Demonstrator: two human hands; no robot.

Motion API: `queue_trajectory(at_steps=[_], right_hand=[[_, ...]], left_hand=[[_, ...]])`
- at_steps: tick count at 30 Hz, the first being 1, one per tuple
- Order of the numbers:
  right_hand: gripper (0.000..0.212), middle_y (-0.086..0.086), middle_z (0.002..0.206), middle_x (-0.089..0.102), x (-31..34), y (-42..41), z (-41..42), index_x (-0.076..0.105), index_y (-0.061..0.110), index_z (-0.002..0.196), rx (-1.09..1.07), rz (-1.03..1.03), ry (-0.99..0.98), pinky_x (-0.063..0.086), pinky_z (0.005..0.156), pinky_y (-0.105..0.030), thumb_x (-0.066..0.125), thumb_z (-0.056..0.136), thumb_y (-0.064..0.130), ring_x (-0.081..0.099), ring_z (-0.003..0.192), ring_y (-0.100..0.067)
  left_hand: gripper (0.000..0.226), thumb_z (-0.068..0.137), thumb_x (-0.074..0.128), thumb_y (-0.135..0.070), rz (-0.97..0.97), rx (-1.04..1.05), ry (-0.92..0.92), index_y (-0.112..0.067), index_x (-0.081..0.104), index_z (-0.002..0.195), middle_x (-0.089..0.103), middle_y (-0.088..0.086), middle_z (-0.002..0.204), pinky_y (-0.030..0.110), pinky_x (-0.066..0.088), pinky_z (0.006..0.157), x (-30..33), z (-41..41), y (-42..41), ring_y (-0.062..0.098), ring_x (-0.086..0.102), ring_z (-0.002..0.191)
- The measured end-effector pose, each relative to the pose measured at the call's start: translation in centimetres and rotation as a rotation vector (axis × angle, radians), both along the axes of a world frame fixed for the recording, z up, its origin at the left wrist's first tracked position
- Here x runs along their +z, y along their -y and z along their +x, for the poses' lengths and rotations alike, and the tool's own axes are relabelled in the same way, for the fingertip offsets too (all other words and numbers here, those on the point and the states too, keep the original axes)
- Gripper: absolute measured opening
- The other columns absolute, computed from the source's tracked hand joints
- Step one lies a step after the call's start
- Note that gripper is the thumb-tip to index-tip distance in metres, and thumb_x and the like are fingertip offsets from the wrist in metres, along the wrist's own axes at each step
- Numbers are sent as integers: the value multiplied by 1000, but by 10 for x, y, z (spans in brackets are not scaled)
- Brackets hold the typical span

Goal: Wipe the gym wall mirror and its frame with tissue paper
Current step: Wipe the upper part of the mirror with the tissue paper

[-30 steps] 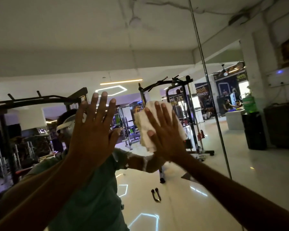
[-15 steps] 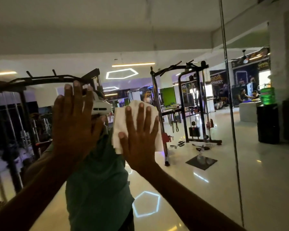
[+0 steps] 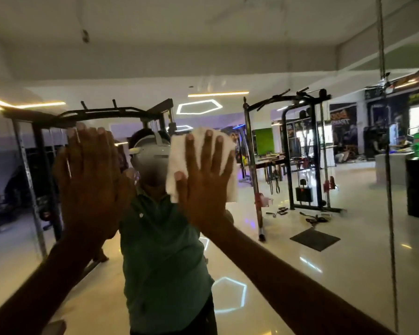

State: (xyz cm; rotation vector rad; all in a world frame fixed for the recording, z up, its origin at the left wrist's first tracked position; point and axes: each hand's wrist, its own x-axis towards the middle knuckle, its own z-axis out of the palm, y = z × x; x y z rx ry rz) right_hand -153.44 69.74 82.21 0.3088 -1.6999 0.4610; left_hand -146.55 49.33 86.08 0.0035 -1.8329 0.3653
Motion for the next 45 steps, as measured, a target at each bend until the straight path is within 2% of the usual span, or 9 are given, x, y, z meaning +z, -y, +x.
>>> queue_trajectory(at_steps=[5, 12, 16, 21, 24, 29, 37, 42, 45], right_hand=[[67, -14, 175, 3, -2, 2, 7, 12, 25, 167, -29, 333, -45, 1, 127, -66, 23, 108, 54, -3, 162, -35], [85, -18, 173, 10, 65, 9, 5, 17, 19, 167, -144, -602, 161, 15, 124, -66, -6, 101, 67, 10, 160, -40], [69, -14, 175, -3, 30, 119, 36, 13, 21, 168, -81, -47, 34, -2, 128, -63, 24, 108, 53, -4, 161, -36], [66, -14, 175, 4, 46, 29, 13, 2, 27, 166, -107, 256, -28, 12, 126, -66, 18, 107, 53, 2, 162, -35], [70, -20, 173, 13, 75, -69, -12, 4, 23, 167, -213, -150, 90, 22, 122, -68, 12, 106, 57, 12, 159, -40], [85, -17, 175, -1, 126, -70, -12, 2, 22, 168, -45, -774, 297, 0, 126, -66, 4, 94, 63, -1, 161, -40], [69, -14, 175, 0, 117, 4, 3, 9, 24, 168, -51, 274, -88, 2, 128, -64, 19, 107, 56, -1, 162, -35], [88, -15, 175, 6, 162, -97, -28, 10, 25, 168, -152, -379, 80, 10, 126, -64, -11, 95, 71, 6, 161, -37], [92, -16, 174, 7, 178, -38, -13, 10, 23, 168, -161, -659, 103, 9, 124, -68, -23, 94, 66, 7, 160, -40]], left_hand=[[84, 103, 3, -62, 79, 13, 107, -3, -1, 163, 0, 27, 169, 58, -8, 126, 11, 17, 84, 41, -10, 158], [81, 102, 21, -57, 29, -160, -49, -6, 11, 164, 2, 24, 171, 56, 4, 128, 6, 40, 102, 40, 1, 159], [83, 99, 35, -53, 73, -198, -23, -7, 12, 165, 1, 22, 171, 55, 2, 127, 8, 35, 103, 39, 1, 159], [84, 99, 36, -58, 20, -206, -2, -9, 17, 165, 8, 19, 172, 52, 5, 127, 12, 41, 116, 37, 8, 159], [85, 97, 33, -59, 55, -166, 2, -8, 18, 164, 9, 22, 171, 55, 9, 126, 11, 44, 108, 40, 8, 158], [89, 95, 21, -63, 16, -152, -36, -8, 12, 165, 2, 25, 170, 54, 5, 126, 47, 32, 75, 41, 2, 158], [85, 100, 19, -65, -65, -126, -39, -13, 3, 166, -6, 16, 173, 54, 6, 128, 89, 3, 63, 32, -6, 160], [85, 100, 15, -66, -68, -125, -39, -14, 2, 166, -7, 15, 173, 53, 5, 128, 91, 3, 64, 31, -6, 160], [85, 100, 19, -65, -56, -132, -36, -13, 3, 166, -7, 15, 173, 53, 4, 128, 90, 2, 61, 32, -6, 160]])
